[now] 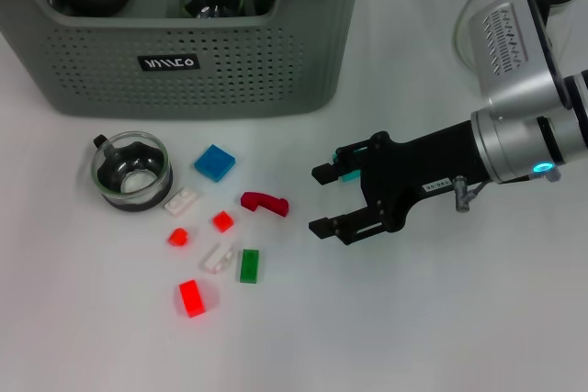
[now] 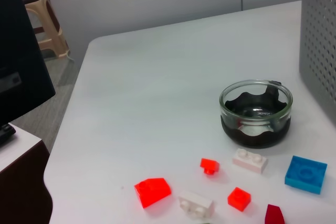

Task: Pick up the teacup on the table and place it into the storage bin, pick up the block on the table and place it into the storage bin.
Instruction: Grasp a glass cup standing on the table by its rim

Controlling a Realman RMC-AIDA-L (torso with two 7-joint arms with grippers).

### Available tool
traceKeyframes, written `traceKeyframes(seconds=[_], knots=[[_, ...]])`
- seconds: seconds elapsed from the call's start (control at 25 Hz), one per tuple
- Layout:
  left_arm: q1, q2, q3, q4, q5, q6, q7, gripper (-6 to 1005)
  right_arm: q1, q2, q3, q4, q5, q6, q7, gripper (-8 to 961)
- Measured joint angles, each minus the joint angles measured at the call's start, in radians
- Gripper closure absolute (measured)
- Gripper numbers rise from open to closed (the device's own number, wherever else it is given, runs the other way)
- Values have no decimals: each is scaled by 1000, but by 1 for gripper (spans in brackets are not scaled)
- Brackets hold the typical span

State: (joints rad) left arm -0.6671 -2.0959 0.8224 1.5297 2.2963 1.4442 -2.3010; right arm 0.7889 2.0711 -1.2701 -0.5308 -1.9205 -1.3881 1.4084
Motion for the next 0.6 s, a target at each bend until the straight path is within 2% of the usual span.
traceKeyframes(seconds=[0.08,0.24,0.4,0.52,0.6], knots=[[35,7,-15,32,-115,79,9,172,-1,0,0,0,0,0,-2,193],[92,8,-30,64,-236,236,83,168,-2,-4,0,0,0,-6,-6,192],[143,-11,-31,78,-262,388,219,166,-2,-5,0,0,0,-9,-3,192],[179,-28,-27,88,-250,428,273,166,-2,-4,0,0,0,-4,3,192],[202,-32,-25,92,-243,441,295,166,-2,-3,3,1,2,-3,4,192]])
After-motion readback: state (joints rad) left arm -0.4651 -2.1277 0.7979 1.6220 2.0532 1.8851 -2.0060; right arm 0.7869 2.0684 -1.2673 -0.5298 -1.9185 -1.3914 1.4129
